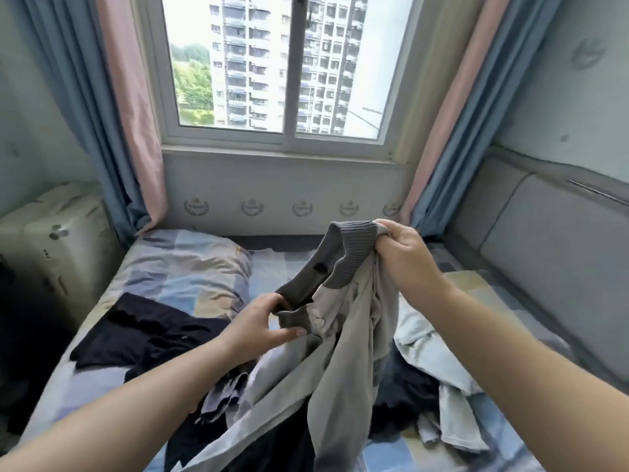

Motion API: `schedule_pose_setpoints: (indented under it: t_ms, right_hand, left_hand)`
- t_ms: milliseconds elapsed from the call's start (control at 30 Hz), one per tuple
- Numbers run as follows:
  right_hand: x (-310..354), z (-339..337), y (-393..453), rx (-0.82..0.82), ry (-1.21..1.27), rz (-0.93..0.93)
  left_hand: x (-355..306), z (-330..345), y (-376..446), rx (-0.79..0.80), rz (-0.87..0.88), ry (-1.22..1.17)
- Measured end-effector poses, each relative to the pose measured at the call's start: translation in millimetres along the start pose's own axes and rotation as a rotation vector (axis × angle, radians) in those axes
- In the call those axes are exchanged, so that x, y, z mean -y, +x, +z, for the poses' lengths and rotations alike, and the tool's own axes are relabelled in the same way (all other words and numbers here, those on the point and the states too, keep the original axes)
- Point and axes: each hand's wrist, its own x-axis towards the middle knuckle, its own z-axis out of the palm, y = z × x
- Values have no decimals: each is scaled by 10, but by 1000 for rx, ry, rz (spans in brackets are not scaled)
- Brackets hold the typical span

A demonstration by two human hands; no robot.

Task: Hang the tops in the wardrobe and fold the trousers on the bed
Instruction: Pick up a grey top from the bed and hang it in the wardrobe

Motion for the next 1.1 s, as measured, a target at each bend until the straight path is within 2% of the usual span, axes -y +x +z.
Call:
schedule_pose_setpoints:
  t_ms: [167,267,500,633,833,967,1100]
  right_hand:
    - [150,-433,-532,-329,1,52]
    - [318,-705,-883,-435,-78,64]
    - [797,-1541,-1998,-930,-203,76]
    - [1141,-1844,-2786,-1134,-289,108]
    - [1711,-2228,-4075,-1376,-431,166]
    - [2126,-2410,-4948,-1541,-518,209]
    - [2535,-2507,-5791,-1677,-506,243]
  left_hand:
    - [-261,458,68,147,225,-78]
    - [-546,748,119,198,354,-98]
    - [-1534,1355,106,428,550,-34]
    - [-2180,1583,-100,532,674,-2]
    - [-3182,1963,-738,529,723,-224]
    - [-3869,2185,-1240,508,827,-367]
    - [-4548,2439,-1840,508,901,-542]
